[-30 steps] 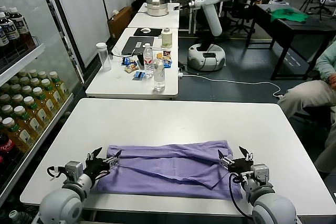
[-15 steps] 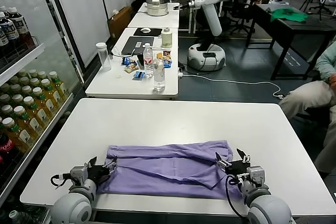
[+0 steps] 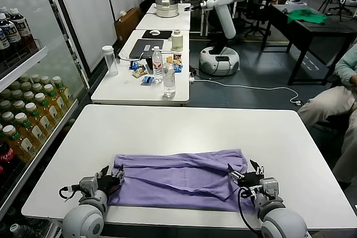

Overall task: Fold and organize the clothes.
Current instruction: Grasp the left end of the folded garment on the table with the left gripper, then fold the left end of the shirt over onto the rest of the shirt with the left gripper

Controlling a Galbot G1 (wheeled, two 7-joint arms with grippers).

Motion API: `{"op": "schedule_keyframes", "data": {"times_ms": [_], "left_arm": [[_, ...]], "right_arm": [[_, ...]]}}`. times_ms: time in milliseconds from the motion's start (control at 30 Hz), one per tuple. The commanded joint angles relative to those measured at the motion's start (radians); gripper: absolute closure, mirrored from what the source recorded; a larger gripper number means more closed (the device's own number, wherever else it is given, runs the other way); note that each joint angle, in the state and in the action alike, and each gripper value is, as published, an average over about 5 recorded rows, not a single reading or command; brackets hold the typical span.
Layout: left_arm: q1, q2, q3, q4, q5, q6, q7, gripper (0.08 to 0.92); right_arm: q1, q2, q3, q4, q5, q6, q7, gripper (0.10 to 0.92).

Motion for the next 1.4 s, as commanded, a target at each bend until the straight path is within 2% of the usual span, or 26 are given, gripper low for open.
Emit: {"op": "schedule_keyframes", "data": {"times_ms": [33,333,500,667,800,1033,1200,1400], "left_arm": [[0.002,-0.007,0.013,0.002,-0.001,0.016,-0.014,0.51],[0.014,-0.018,0.019,-0.001,0.046,0.017,-0.008,0.77],[-0.011,-0.006,-0.038,-0.027,0.212,0.018,0.014,0.887],[-0.011,0.046,-0.156,-0.046,0.37,0.02,0.032,0.897],[0.039,0.091,-0.265,-0.041,0.474,0.02,0.058,0.897],[0.109,0.169,-0.427,-0.057,0.409,0.021,0.091,0.897],[0.117,0.173,-0.389,-0.207,0.04,0.024,0.073,0.897],[0.092,0.08,-0.193,-0.384,-0.205,0.025,0.076,0.897]], "right_arm": [[-0.001,0.0,-0.002,-0.001,-0.003,0.0,0.0,0.203],[0.001,-0.002,0.001,0.0,-0.002,0.0,-0.001,0.203],[-0.001,0.0,0.004,0.0,-0.005,0.0,-0.002,0.203],[-0.003,-0.002,0.013,0.014,-0.005,-0.001,-0.003,0.203],[0.001,-0.002,0.024,0.028,-0.005,-0.001,-0.002,0.203],[0.006,-0.015,0.066,0.065,-0.004,0.0,-0.004,0.203],[0.003,-0.027,0.108,0.1,0.001,0.0,-0.007,0.203],[0.007,-0.037,0.128,0.102,0.002,0.001,-0.003,0.203]]}}
